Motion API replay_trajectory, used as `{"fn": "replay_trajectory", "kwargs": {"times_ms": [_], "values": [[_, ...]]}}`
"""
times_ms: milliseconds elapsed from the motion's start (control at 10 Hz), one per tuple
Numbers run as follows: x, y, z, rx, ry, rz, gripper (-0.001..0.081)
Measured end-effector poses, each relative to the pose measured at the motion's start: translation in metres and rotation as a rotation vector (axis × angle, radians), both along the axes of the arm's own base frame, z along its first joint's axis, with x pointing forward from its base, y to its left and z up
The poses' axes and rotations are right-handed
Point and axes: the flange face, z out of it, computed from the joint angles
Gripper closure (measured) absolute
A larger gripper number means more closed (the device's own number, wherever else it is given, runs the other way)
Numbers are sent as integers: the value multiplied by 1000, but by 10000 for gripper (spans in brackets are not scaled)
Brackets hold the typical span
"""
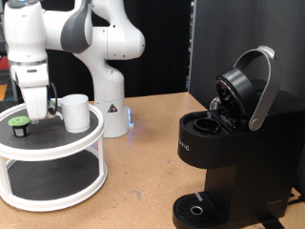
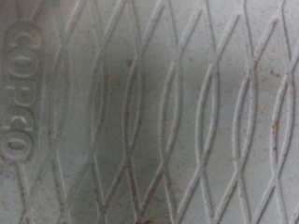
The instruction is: Make a cup of coffee with the keurig machine
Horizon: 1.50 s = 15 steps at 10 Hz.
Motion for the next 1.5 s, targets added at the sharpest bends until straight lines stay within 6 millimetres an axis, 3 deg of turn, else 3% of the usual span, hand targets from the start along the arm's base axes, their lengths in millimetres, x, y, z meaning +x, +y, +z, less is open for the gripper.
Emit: {"fn": "replay_trajectory", "kwargs": {"times_ms": [300,700,900,1000,1100,1200,1300,1400,1500], "values": [[1,1,1,-2,-1,-6,802],[3,3,2,-5,-4,-8,804],[3,3,4,-5,-10,-11,566],[3,3,6,-1,-16,-15,566],[2,4,8,4,-19,-20,364],[1,4,10,10,-14,-22,227],[-1,4,14,16,-6,-23,227],[-3,3,19,22,2,-22,62],[-4,0,24,26,7,-18,62]]}}
